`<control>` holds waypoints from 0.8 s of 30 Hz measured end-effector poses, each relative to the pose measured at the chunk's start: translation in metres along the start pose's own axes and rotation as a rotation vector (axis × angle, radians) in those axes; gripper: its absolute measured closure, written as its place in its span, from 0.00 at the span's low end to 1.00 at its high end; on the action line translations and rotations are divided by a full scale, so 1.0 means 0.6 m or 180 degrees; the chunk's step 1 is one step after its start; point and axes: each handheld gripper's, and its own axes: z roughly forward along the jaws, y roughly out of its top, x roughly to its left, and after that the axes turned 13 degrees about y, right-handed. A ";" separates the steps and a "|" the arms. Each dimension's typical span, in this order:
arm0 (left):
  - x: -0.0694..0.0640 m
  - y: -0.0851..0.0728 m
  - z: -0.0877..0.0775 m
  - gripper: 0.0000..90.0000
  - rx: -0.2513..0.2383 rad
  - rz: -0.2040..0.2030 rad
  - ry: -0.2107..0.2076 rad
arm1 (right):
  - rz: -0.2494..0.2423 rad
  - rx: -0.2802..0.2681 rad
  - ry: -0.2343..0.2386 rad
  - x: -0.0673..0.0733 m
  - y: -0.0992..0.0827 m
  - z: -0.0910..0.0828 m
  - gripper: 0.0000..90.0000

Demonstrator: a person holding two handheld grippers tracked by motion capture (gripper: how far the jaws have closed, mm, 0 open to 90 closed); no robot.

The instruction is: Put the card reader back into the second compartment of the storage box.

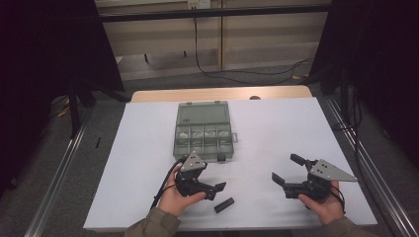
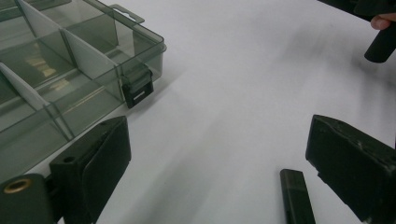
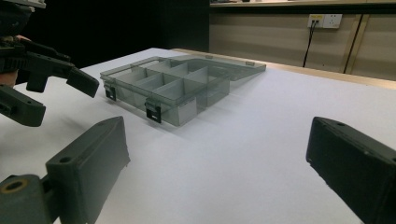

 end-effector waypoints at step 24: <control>-0.032 -0.008 0.012 0.18 0.0281 0.0260 -0.0232 | -0.0016 0.0004 0.0002 0.000 0.000 0.000 0.06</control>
